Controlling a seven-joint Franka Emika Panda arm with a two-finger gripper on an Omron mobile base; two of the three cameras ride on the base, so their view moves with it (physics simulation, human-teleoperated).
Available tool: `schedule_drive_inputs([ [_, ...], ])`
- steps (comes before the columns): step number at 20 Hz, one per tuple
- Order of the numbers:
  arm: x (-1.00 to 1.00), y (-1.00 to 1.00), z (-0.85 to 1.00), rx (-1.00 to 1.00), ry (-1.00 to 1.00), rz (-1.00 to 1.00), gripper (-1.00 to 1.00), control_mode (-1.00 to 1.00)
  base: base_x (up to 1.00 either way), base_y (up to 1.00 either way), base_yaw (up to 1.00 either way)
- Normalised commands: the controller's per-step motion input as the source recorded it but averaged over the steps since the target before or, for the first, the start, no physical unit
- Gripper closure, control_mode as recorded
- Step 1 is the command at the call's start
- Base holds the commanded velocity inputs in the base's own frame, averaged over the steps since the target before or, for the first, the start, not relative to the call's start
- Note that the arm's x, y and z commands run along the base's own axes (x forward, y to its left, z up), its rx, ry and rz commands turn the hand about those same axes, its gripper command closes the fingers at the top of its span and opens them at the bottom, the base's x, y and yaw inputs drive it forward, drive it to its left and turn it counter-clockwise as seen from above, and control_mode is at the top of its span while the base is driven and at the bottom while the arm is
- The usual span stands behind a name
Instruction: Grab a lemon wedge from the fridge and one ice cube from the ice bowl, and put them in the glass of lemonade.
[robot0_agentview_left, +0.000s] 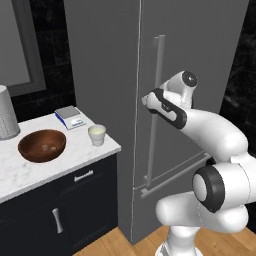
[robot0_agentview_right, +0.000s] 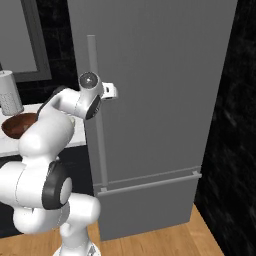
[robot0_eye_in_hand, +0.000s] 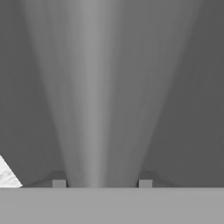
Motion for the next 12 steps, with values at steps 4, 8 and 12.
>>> schedule_drive_inputs([
  [4, 0.0, -0.19, -0.04, 0.0, 0.0, 0.0, 1.0, -1.0, 0.0, 0.0, 0.0],
  [8, -0.04, -0.88, 0.0, 0.02, 0.0, 0.0, 1.0, -1.0, 0.0, 0.0, 0.0],
  [12, -0.29, -1.0, 0.0, 0.1, 0.0, -0.01, 1.0, -1.0, 0.0, 0.0, 0.0],
])
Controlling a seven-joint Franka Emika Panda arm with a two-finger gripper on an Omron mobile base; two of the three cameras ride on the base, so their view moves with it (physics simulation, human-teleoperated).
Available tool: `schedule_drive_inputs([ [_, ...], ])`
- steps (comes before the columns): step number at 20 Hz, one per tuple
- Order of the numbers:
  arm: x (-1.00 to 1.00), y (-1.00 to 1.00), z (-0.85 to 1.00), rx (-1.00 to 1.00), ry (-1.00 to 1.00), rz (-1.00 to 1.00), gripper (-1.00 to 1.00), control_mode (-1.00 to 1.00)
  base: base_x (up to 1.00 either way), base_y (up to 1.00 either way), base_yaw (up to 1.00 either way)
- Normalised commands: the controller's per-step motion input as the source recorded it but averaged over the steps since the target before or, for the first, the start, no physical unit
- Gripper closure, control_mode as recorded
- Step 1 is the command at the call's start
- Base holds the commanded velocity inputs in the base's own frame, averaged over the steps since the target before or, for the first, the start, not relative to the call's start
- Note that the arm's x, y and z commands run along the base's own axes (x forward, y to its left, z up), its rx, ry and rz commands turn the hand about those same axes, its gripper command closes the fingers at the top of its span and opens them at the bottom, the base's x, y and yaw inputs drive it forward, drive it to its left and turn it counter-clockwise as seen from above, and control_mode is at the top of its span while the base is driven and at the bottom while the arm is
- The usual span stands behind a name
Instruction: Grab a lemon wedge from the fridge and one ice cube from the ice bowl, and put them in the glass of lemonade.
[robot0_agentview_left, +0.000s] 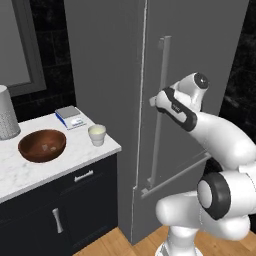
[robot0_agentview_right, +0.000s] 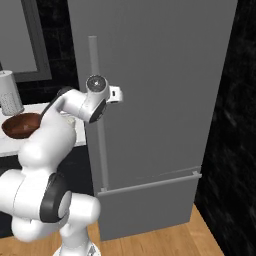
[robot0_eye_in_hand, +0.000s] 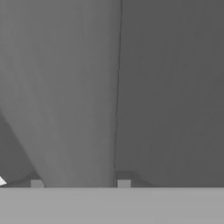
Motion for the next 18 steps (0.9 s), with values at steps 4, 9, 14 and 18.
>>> schedule_drive_inputs([
  [4, -0.5, -1.0, 0.0, 0.15, 0.0, -0.04, 1.0, -1.0, 0.0, 0.0, 0.0],
  [9, -0.76, -1.0, 0.0, 0.17, 0.0, -0.08, 1.0, -1.0, 0.0, 0.0, 0.0],
  [14, -0.76, -1.0, 0.02, 0.13, 0.0, -0.09, 1.0, -1.0, 0.0, 0.0, 0.0],
  [18, -0.53, -1.0, 0.19, 0.1, 0.0, -0.1, 1.0, -1.0, 0.0, 0.0, 0.0],
])
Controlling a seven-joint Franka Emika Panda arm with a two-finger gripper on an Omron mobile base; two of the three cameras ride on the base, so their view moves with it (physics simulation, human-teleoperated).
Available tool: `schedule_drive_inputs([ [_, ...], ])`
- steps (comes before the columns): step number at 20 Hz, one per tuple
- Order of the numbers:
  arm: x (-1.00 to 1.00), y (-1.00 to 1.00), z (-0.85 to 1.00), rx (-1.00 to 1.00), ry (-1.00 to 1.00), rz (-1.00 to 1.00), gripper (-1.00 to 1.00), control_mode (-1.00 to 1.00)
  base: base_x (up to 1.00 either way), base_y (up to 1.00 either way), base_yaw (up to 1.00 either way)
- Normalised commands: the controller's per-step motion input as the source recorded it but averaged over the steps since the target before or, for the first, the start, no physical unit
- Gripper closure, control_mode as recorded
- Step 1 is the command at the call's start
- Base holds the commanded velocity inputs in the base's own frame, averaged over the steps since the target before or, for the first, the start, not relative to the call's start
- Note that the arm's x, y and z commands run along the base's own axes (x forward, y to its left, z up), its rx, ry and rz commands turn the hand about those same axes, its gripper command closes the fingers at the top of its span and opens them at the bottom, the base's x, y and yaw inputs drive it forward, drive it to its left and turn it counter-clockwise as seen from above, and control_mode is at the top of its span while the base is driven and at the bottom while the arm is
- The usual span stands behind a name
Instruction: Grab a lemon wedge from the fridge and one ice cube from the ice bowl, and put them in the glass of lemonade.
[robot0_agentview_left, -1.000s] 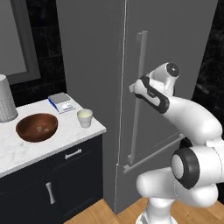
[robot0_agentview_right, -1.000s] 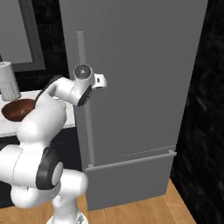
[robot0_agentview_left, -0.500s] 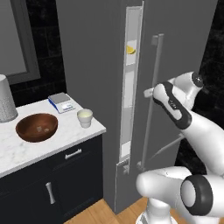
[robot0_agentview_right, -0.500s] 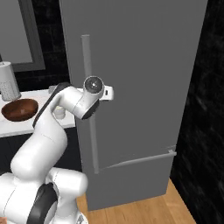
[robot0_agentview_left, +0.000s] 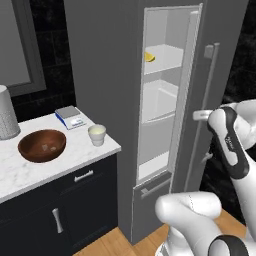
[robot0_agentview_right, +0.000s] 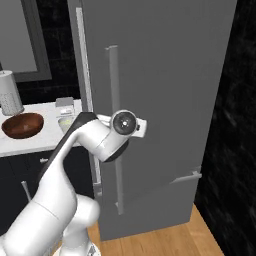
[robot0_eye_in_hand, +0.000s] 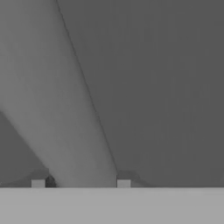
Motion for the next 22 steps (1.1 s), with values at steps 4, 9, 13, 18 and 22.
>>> schedule_drive_inputs([
  [4, -0.4, -1.0, 0.21, 0.13, 0.0, -0.16, 1.0, -1.0, 0.0, 0.0, 0.0],
  [9, -0.3, -1.0, 0.06, 0.16, 0.0, -0.29, -1.0, -1.0, 0.0, 0.0, 0.0],
  [13, -0.36, -0.81, 0.18, 0.09, -0.01, -0.18, -1.0, -1.0, 0.0, 0.0, 0.0],
  [18, -0.89, -0.14, 0.62, 0.02, -0.15, 0.0, -1.0, -1.0, 0.0, 0.0, 0.0],
  [22, -1.0, 0.2, 0.84, 0.0, -0.27, 0.0, -1.0, -1.0, 0.0, 0.0, 0.0],
])
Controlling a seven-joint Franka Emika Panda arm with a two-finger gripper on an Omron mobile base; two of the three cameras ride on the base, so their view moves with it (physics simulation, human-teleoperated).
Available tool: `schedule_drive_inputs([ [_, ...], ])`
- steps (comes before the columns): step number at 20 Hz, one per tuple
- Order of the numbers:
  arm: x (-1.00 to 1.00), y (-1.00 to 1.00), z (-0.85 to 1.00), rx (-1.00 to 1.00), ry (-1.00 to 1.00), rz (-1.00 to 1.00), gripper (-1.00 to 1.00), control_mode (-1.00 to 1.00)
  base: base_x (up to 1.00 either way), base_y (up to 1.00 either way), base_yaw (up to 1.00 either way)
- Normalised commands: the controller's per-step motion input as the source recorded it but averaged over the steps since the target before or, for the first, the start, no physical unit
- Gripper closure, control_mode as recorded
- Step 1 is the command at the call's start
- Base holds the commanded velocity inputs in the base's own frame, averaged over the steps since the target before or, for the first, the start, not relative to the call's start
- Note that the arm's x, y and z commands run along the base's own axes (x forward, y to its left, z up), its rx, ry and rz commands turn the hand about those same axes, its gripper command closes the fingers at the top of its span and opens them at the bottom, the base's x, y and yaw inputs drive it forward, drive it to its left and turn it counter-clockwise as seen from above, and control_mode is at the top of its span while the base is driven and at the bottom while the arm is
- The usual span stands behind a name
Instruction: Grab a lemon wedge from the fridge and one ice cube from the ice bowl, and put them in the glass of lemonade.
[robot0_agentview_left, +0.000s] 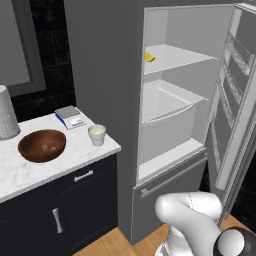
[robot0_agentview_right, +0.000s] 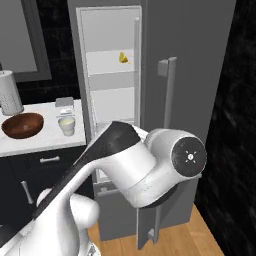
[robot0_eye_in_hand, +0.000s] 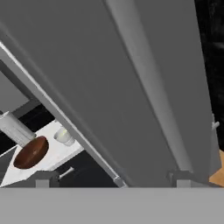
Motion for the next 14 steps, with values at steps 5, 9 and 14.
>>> schedule_drive_inputs([
  [5, -0.83, 0.79, 0.76, -0.11, -0.2, -0.01, -1.0, -1.0, 0.0, 0.0, 0.0],
  [9, -0.04, 1.0, 0.45, -0.29, 0.02, -0.2, -1.0, -1.0, 0.0, 0.0, 0.0],
  [14, 0.72, 0.82, 0.08, -0.41, 0.25, -0.38, -1.0, -1.0, 0.0, 0.0, 0.0],
])
